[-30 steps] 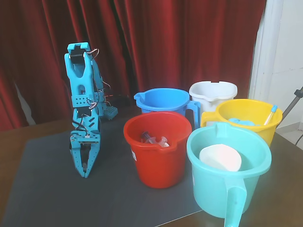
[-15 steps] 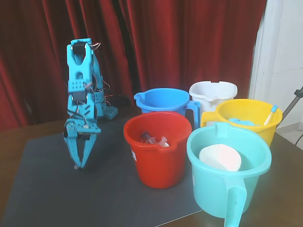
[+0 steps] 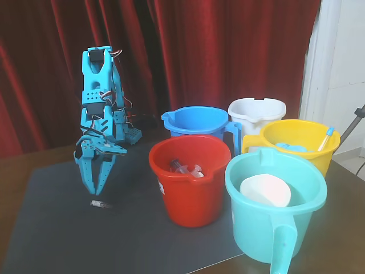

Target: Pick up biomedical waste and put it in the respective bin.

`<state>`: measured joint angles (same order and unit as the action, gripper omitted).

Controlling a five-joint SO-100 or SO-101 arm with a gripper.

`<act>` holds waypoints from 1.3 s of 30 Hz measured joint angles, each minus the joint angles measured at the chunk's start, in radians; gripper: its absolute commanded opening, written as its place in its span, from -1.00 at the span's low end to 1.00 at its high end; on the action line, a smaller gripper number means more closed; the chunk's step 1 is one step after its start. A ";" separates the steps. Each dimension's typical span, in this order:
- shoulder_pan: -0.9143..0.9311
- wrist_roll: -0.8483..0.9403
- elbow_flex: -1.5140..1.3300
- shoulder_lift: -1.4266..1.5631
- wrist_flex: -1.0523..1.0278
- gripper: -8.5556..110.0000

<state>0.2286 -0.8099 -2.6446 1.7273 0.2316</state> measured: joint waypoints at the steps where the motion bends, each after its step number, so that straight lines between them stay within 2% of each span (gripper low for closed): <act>1: 0.000 0.006 0.000 0.000 -0.002 -0.61; 13: 0.000 0.210 0.000 0.000 -0.002 -0.55; 20: -0.003 0.531 0.014 0.025 -0.135 -0.59; 24: -0.003 0.695 0.034 0.107 -0.249 -0.77; 27: -0.003 0.733 0.069 0.183 -0.362 -0.84; 32: -0.003 0.810 0.130 0.301 -0.568 -0.84; 39: -0.003 0.838 0.135 0.330 -0.615 -0.84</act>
<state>0.2255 0.0276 -2.5096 2.0571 -0.3835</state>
